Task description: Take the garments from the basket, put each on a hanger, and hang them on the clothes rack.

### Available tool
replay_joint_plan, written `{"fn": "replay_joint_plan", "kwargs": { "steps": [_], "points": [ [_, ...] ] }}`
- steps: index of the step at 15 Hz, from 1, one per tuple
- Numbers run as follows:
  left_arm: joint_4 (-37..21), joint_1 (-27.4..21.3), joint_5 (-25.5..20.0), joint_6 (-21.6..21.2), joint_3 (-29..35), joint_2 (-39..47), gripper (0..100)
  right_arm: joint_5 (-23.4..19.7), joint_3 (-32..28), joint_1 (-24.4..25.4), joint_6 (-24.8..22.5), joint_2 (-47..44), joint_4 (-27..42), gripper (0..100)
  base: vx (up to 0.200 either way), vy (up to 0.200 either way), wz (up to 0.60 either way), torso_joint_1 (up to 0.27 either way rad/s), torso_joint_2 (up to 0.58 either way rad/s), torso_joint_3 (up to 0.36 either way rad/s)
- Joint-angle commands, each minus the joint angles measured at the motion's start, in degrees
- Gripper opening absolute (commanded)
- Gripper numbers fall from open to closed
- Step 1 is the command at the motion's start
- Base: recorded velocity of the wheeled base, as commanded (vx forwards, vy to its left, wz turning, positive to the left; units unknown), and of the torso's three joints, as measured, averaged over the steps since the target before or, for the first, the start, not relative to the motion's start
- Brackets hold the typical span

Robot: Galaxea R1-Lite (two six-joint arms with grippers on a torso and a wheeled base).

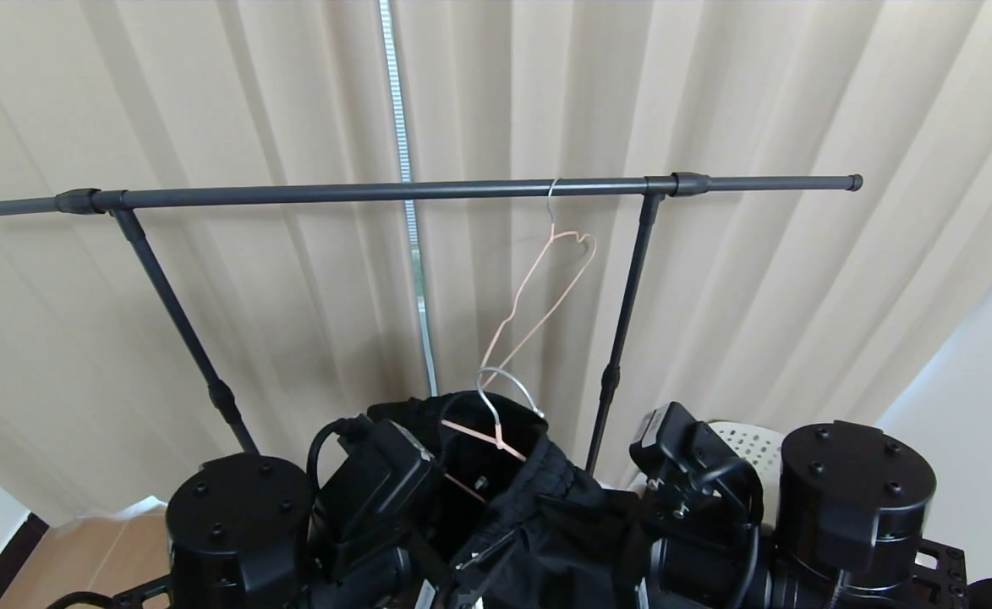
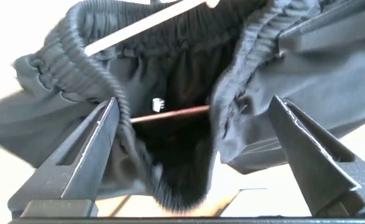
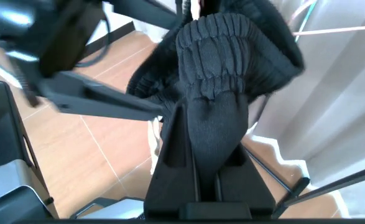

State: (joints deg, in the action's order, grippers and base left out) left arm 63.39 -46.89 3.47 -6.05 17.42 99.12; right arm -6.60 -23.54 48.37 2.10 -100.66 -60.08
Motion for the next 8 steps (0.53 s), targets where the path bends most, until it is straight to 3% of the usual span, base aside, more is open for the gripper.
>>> {"fn": "replay_joint_plan", "kwargs": {
  "steps": [1,5,8],
  "points": [
    [0.0,0.5,0.0,-1.2,-1.8,-2.8,100,-1.7,0.2,-1.6,0.0,0.1,0.0,0,0.000,0.000,0.00,0.000,0.00,0.000],
    [0.1,0.6,0.0,-7.8,-5.6,-6.6,100,-7.7,0.9,-5.7,0.0,0.2,0.0,0,0.000,0.000,0.00,0.000,0.00,0.000],
    [0.2,3.1,0.0,-8.0,-5.7,-7.6,100,-11.0,1.1,-8.3,-0.1,0.0,-0.1,0,0.000,0.000,0.00,0.000,0.00,0.000]
  ]
}}
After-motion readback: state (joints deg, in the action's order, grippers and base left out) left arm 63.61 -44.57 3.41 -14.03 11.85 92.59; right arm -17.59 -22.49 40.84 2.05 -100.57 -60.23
